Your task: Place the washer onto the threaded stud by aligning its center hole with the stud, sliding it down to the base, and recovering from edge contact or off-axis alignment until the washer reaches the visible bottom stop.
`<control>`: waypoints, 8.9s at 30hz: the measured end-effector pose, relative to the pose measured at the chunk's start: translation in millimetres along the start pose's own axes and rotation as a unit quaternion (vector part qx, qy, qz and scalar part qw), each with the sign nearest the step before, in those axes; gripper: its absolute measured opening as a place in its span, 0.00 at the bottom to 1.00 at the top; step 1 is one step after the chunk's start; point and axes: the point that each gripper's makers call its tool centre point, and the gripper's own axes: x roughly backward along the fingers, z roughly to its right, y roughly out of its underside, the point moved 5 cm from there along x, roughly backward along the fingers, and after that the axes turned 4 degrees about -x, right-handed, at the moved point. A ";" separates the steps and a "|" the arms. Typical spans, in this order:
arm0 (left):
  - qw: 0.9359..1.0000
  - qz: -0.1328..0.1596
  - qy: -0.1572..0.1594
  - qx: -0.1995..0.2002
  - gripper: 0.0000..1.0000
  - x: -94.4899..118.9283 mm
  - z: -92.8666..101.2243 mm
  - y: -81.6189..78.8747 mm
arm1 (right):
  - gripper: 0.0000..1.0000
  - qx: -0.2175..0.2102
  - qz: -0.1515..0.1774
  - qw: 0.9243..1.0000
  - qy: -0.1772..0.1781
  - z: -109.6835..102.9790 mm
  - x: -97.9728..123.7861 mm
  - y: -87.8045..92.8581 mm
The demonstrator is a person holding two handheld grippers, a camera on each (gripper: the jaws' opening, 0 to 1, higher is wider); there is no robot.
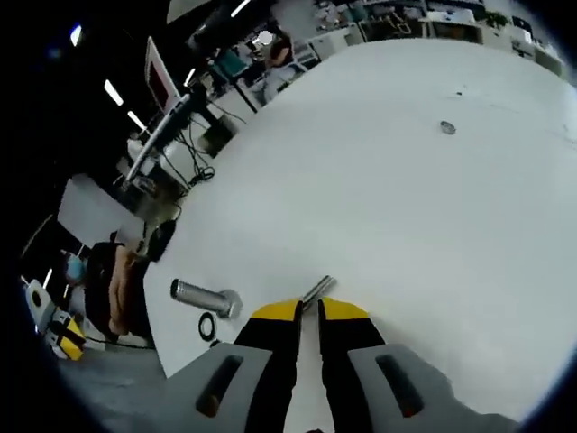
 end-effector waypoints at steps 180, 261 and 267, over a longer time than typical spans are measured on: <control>1.000 -0.007 -0.008 0.015 0.04 -1.8 -6.2 2.5 | 0.20 0.486 -0.260 0.832 0.064 107.2 -21.1 -181.7; 0.999 0.027 -0.006 0.034 0.02 4.1 -12.0 -0.6 | 0.13 0.657 -0.321 0.681 -0.042 -64.5 33.6 -6.6; 0.999 0.024 -0.007 0.028 0.02 3.8 -11.6 -0.7 | 0.13 0.661 -0.325 0.675 -0.043 -64.0 28.3 -1.7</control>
